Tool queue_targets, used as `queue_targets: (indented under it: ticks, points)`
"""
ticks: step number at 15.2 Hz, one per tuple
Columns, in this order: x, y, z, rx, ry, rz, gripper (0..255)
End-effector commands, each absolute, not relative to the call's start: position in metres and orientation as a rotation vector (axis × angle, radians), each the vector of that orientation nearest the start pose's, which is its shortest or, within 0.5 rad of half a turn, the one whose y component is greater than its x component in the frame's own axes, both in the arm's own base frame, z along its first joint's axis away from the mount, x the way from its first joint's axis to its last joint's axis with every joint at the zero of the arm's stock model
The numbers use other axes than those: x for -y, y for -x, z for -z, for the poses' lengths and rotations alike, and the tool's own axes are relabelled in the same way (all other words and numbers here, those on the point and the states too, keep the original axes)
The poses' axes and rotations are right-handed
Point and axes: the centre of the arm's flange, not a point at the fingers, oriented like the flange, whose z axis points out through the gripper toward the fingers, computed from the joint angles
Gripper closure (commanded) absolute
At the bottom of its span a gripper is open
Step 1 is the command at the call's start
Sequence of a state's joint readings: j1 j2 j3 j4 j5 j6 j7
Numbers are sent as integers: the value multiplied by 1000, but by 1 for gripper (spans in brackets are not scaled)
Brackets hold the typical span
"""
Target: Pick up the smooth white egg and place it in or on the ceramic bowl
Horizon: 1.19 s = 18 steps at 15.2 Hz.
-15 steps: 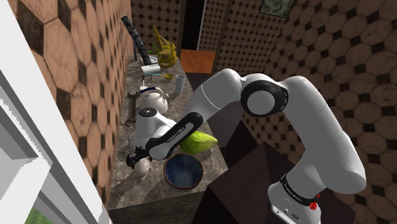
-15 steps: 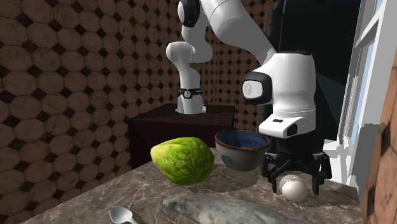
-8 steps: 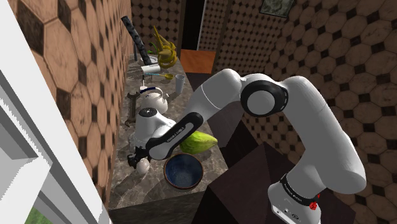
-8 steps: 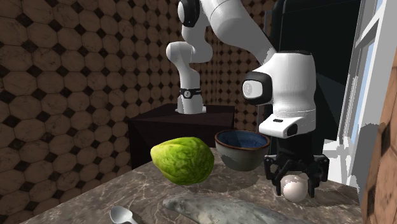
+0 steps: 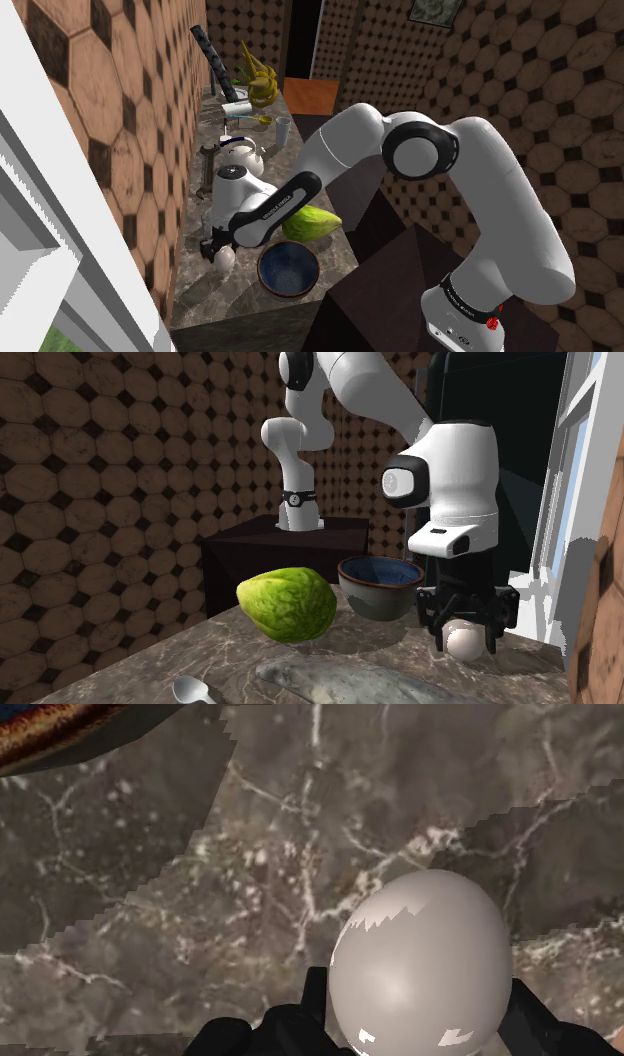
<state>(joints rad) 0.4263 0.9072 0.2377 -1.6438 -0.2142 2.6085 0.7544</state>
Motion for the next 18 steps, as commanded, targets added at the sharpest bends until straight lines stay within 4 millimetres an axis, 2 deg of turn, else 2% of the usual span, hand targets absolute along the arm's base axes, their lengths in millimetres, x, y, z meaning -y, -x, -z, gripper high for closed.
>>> queue_targets:
  ticks: [1, 18]
  points:
    - [-409, -544, -113, -10, 3032, 39, 255]
    - [-409, -544, -203, -10, 3032, 39, 255]
